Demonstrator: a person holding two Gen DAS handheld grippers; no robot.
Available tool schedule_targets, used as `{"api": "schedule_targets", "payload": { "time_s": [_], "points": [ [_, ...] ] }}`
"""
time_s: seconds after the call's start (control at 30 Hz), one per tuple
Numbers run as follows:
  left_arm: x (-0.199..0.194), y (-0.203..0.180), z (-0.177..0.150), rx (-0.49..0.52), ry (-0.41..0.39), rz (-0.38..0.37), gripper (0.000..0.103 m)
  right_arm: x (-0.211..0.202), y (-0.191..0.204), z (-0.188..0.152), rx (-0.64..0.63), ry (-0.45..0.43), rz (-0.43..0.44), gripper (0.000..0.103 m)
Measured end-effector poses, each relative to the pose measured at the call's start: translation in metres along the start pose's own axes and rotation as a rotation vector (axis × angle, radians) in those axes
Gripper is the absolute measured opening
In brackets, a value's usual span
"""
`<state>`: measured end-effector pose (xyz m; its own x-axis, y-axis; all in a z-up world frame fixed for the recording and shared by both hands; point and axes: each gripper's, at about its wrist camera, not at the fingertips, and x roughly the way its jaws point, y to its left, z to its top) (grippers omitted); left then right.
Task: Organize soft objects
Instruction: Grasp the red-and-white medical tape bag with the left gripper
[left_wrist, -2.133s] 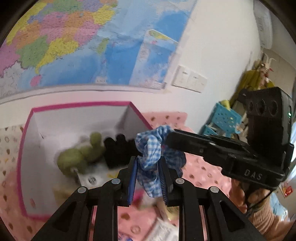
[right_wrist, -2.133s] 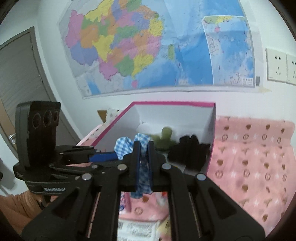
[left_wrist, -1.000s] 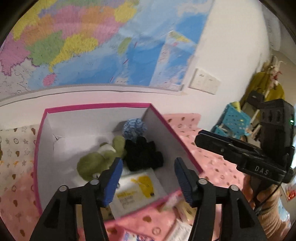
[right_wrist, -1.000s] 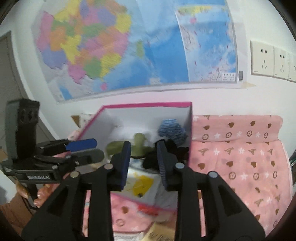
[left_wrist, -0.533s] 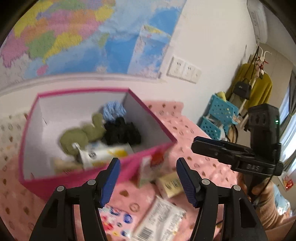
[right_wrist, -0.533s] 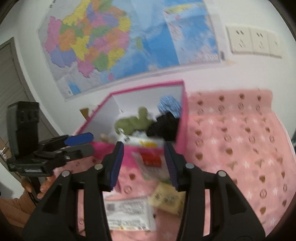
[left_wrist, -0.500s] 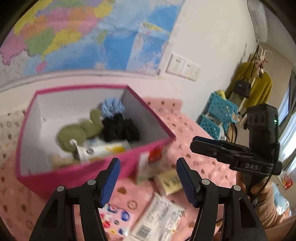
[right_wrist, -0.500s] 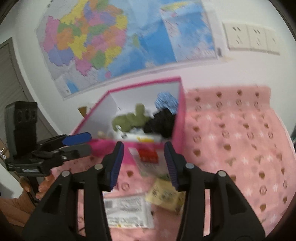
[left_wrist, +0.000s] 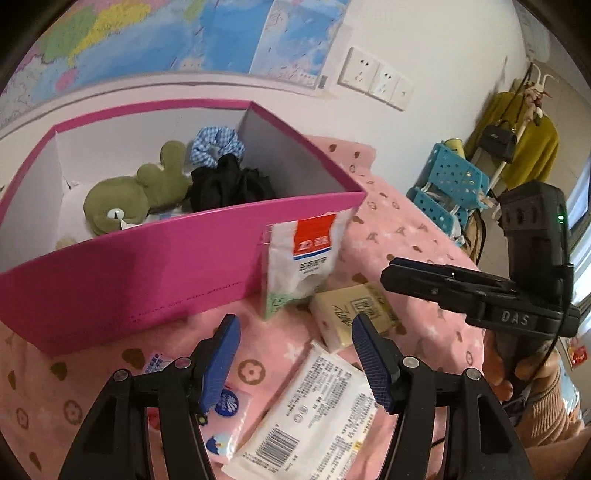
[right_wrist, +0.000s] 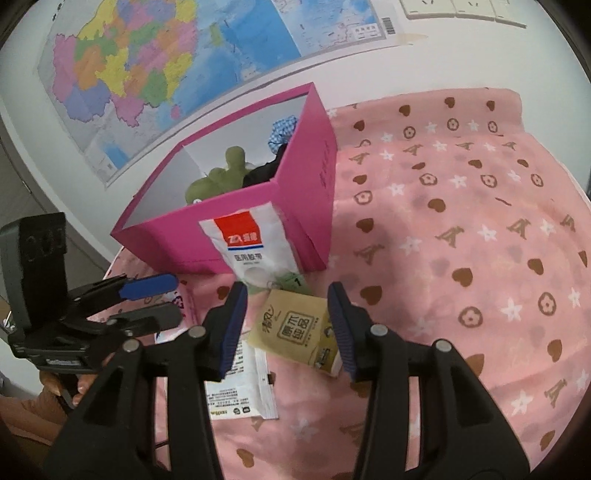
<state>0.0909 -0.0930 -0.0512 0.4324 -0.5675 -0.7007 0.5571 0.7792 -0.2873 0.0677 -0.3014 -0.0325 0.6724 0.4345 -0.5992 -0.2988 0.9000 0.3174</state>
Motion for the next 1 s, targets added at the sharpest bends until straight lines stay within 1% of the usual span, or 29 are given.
{"api": "schedule_targets", "payload": {
  "time_s": [0.17,0.23,0.33,0.37,0.43,0.5,0.57,0.63,0.7,0.77,0.8,0.83,0.9,0.97,1.0],
  "points": [
    [0.011,0.003,0.008,-0.017,0.006,-0.006,0.063,0.023,0.007,0.012,-0.047,0.017,0.023,0.047],
    [0.017,0.002,0.011,-0.010,0.014,-0.037,0.063,0.034,0.008,0.016,-0.054,0.028,0.026,0.047],
    [0.030,0.003,0.015,-0.026,0.047,-0.033,0.062,0.050,0.008,0.020,-0.060,0.052,0.033,0.047],
    [0.032,0.003,0.016,-0.022,0.051,-0.041,0.062,0.053,0.007,0.020,-0.062,0.051,0.026,0.047],
    [0.038,0.006,0.017,-0.038,0.070,-0.067,0.062,0.054,0.006,0.021,-0.060,0.049,0.046,0.046],
    [0.040,0.008,0.018,-0.043,0.077,-0.089,0.062,0.053,0.006,0.021,-0.066,0.040,0.045,0.046],
    [0.042,0.009,0.017,-0.047,0.083,-0.110,0.061,0.052,0.006,0.021,-0.073,0.044,0.054,0.041],
    [0.043,0.008,0.015,-0.043,0.086,-0.115,0.061,0.052,0.008,0.020,-0.090,0.050,0.064,0.034],
    [0.042,0.008,0.014,-0.034,0.084,-0.120,0.061,0.051,0.013,0.019,-0.114,0.053,0.049,0.032],
    [0.036,0.005,0.010,-0.026,0.077,-0.145,0.061,0.048,0.018,0.018,-0.127,0.053,0.061,0.028],
    [0.033,0.002,0.007,-0.018,0.074,-0.159,0.059,0.046,0.020,0.017,-0.130,0.057,0.083,0.025],
    [0.029,0.000,0.005,-0.007,0.066,-0.167,0.054,0.044,0.024,0.017,-0.138,0.061,0.102,0.022],
    [0.022,-0.002,0.000,0.000,0.057,-0.168,0.053,0.040,0.036,0.014,-0.180,0.062,0.118,0.016],
    [0.017,0.000,-0.005,-0.010,0.061,-0.188,0.053,0.038,0.043,0.012,-0.201,0.066,0.117,0.016],
    [0.013,0.003,-0.008,-0.008,0.058,-0.184,0.053,0.038,0.045,0.011,-0.202,0.072,0.126,0.016]
  ]
}}
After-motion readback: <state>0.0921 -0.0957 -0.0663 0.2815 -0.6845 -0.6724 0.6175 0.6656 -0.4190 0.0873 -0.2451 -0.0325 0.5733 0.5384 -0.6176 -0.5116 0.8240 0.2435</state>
